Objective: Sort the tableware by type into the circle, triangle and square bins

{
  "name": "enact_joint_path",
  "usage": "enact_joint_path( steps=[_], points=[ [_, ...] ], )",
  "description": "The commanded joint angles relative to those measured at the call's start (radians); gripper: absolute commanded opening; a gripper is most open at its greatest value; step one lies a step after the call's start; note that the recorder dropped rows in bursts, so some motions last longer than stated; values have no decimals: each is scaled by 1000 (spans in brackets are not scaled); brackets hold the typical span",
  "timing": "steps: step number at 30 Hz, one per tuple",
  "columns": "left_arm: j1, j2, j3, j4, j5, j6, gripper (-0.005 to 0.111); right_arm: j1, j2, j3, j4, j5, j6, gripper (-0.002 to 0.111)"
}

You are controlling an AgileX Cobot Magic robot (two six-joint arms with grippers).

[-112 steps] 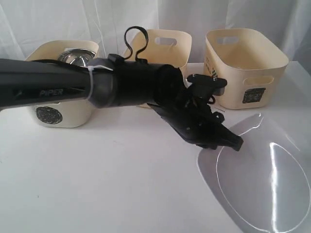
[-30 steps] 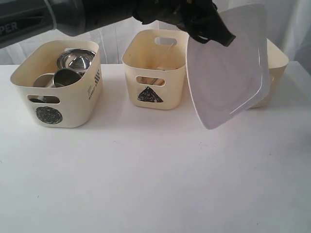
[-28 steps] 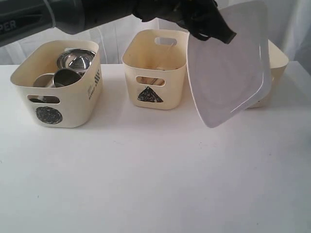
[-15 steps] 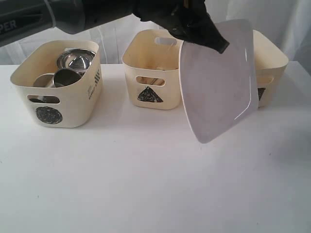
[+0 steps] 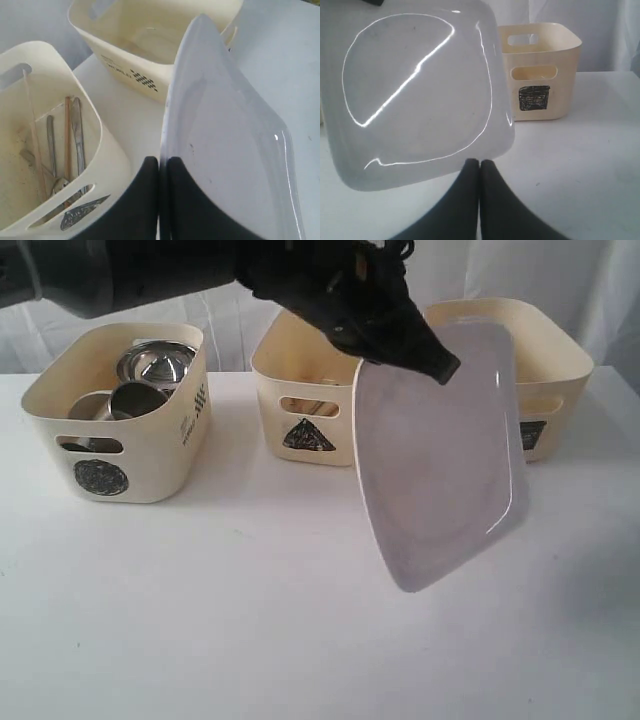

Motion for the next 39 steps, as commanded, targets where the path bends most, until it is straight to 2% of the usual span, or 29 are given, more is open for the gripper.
enact_joint_path(
  steps=[1,4,8,12,17,29,39],
  points=[
    [-13,-91,163,-79,-162,-17,0,-6,-6,2,1,-8,-1,0],
    [-15,-142,316,-137,-285,-17,0,-6,-6,2,1,-8,-1,0],
    [-15,-158,395,-169,-310,-17,0,-6,-6,2,1,-8,-1,0],
    [-38,-158,482,-180,-428,-18,0,-6,-6,2,1,-8,-1,0],
    [-43,-158,554,-180,-501,-50,0,-6,-6,2,1,-8,-1,0],
    [-43,-103,678,-180,-623,-116,0,-6,-6,2,1,-8,-1,0],
    [-43,-23,686,-180,-659,-125,0,-6,-6,2,1,-8,-1,0]
  ],
)
